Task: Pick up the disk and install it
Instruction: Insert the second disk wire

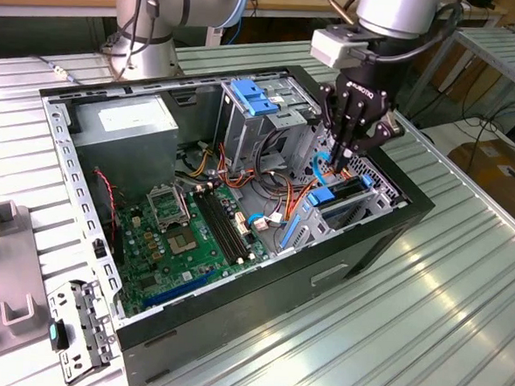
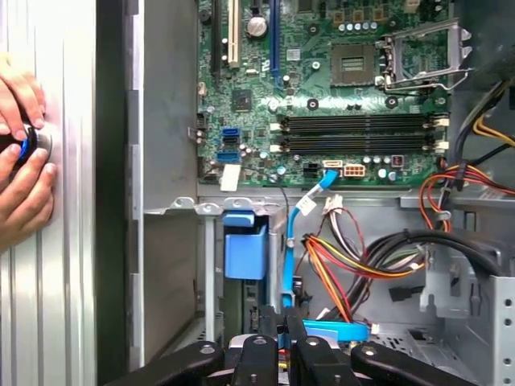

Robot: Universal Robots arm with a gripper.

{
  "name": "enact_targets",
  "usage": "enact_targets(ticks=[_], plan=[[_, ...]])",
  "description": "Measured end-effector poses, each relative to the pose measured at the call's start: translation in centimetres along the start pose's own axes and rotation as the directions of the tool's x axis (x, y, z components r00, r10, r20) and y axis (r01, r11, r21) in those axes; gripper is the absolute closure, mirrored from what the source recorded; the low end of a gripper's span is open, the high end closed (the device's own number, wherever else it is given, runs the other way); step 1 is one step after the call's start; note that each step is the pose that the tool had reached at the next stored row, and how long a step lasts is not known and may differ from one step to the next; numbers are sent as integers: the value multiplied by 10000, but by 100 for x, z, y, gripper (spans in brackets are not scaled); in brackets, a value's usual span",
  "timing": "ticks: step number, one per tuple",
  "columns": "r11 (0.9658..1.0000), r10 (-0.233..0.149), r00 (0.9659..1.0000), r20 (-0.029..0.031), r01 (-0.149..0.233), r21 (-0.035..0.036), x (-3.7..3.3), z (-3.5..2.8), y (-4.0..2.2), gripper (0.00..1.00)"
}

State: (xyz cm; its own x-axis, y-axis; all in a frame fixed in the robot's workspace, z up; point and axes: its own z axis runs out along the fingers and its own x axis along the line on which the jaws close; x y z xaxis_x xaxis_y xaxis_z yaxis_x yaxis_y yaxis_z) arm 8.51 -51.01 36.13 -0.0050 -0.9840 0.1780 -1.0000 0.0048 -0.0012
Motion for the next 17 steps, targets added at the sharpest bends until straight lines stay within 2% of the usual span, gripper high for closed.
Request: enact_targets(ticks=[3,4,5,6,7,8,9,12,13,14,15,16,17], plan=[[10000,-19,10000,26,19,15,105,24,5,84],[10000,-20,10000,84,20,18,176,41,4,84],[10000,-19,9999,166,19,18,207,50,4,84],[10000,-19,9996,275,19,17,233,57,4,84],[10000,-19,9991,421,18,16,265,64,4,84],[10000,-19,9987,517,18,16,294,73,4,84],[10000,-18,9984,569,17,17,313,82,5,84],[10000,-19,9983,583,18,30,312,82,9,84],[10000,-17,9980,633,12,70,313,80,18,84],[10000,-14,9968,803,7,91,312,81,26,84],[10000,-13,9942,1077,2,97,313,82,28,84],[10000,-13,9903,1388,0,96,313,81,29,84],[10000,-13,9865,1637,-3,96,313,81,28,84]])
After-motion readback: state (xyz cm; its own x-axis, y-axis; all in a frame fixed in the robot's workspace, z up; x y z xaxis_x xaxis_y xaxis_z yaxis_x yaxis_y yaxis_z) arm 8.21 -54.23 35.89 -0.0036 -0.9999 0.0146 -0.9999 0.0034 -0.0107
